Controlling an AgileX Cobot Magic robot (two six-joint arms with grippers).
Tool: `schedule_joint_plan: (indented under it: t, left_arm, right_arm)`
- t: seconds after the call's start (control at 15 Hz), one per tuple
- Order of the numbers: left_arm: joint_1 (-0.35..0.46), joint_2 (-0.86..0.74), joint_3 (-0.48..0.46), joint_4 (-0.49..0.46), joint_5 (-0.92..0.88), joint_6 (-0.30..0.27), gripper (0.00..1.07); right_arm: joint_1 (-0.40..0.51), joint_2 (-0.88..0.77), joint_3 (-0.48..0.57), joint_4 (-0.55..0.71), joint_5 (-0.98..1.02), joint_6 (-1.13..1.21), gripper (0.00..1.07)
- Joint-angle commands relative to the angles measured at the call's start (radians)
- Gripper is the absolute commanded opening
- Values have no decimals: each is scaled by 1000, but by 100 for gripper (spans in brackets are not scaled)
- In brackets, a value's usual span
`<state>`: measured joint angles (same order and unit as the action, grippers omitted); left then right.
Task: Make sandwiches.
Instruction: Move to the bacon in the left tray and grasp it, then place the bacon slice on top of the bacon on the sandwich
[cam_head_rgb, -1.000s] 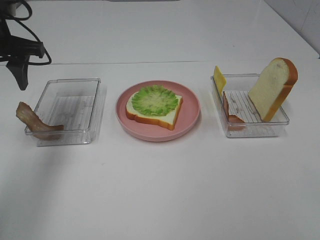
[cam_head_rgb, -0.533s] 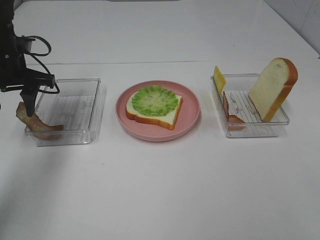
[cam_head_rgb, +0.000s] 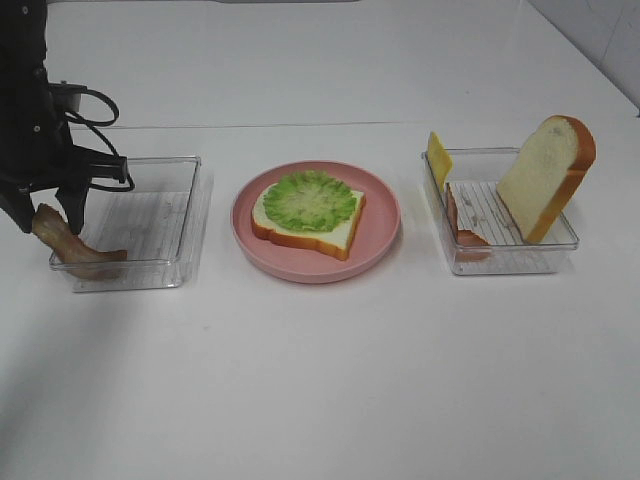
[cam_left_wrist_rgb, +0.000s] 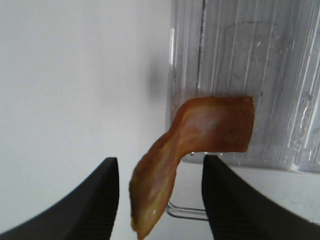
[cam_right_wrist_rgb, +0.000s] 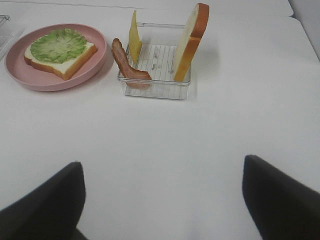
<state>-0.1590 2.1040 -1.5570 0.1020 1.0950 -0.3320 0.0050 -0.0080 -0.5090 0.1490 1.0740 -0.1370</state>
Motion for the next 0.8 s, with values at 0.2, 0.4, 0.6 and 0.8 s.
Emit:
schedule_joint_plan:
  t: [0.2,0.4,0.6,0.8]
  left_arm:
    - [-1,20,5,-16,-6,-10,19]
    - [-1,20,0,-15,-3,-10,0]
    - [-4,-6,-5,-32,5,-8,0]
    - [-4,-61,-54,-85,4,10,0]
  right_arm:
    - [-7,-12,2,-4,-12,-1,80]
    - [-7,-12,2,-4,-12,-1,80]
    - [-7,-12,2,-4,-12,-1,80]
    - [-7,-12,2,-4,-12,-1,80]
